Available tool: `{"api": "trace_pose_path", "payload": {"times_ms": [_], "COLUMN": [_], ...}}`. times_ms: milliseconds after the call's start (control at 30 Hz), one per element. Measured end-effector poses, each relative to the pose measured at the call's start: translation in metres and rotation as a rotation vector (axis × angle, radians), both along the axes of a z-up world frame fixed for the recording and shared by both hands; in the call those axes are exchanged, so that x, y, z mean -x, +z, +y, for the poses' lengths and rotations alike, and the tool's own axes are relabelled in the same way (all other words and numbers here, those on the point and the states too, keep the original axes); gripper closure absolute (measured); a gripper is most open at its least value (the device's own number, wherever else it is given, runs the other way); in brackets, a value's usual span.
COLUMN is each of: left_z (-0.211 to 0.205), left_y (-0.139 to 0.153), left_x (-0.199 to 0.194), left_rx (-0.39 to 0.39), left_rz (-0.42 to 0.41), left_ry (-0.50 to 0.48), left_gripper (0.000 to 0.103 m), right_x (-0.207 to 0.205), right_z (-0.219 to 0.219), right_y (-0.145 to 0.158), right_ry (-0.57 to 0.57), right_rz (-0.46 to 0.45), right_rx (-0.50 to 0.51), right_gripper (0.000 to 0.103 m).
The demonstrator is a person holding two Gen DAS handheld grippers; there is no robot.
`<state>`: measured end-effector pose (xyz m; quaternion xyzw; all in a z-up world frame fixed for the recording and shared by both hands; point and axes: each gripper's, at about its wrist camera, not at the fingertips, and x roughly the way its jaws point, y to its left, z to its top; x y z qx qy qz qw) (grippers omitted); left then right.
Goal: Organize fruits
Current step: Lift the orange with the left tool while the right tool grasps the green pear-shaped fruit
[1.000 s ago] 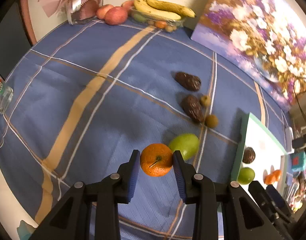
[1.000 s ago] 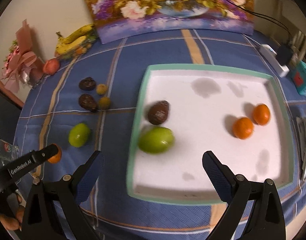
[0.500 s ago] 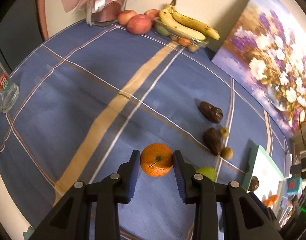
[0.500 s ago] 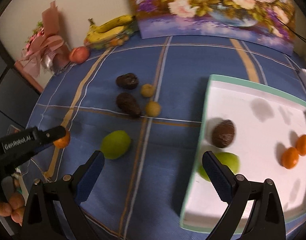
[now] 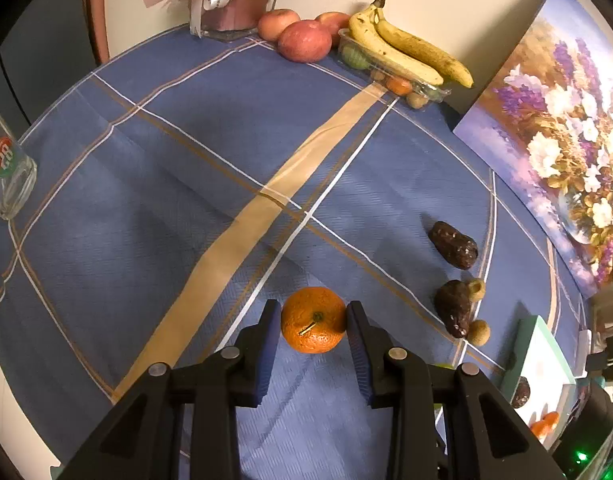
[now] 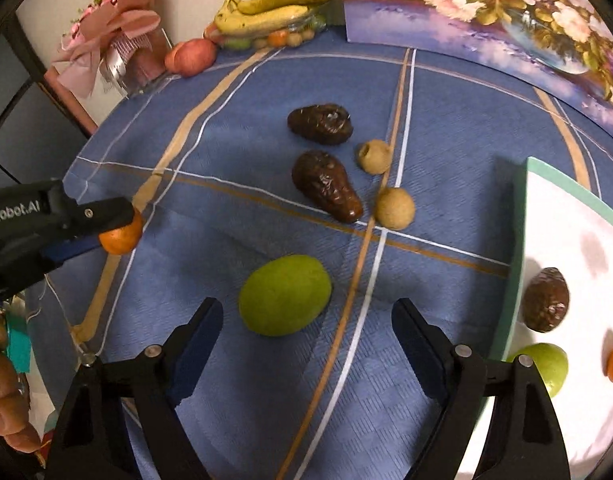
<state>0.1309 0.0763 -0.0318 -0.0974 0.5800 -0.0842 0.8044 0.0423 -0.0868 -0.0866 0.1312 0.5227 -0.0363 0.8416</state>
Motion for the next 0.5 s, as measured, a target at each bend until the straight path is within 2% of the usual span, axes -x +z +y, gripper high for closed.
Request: {"api": "trace_pose_path", "payload": {"times_ms": [33,133,233,367,500], "left_z": [0.000,-0.002,-0.004,-0.006,-0.010], "left_y": [-0.001,-0.004,-0.007,-0.009,-0.009], "left_x": [-0.001,-0.002,-0.003,-0.003,-0.001], "left_rx": [-0.001,-0.006,-0.012,-0.021,-0.036], "left_rz": [0.002,0.005,0.006,0.008,0.002], "left_ry": [0.000,0.001,0.001,0.002,-0.002], "left_gripper": [0.067,0.067,0.067,0.067,0.067], "right_x": [-0.001,-0.006,-0.010,-0.012,-0.014], "right_z": [0.000,0.001,0.005,0.008,0.008], "right_y": [-0.002,-0.006,-0.007,-0.007,-0.005], "right_ry": [0.000,0.004,0.014,0.023,0.027], "right_rz": [0.002,0.011,0.007,-0.001,-0.013], "right_rx": [0.000,-0.005,0.016,0.027,-0.002], "right_gripper": [0.017,0.031,0.031,0.040,0.051]}}
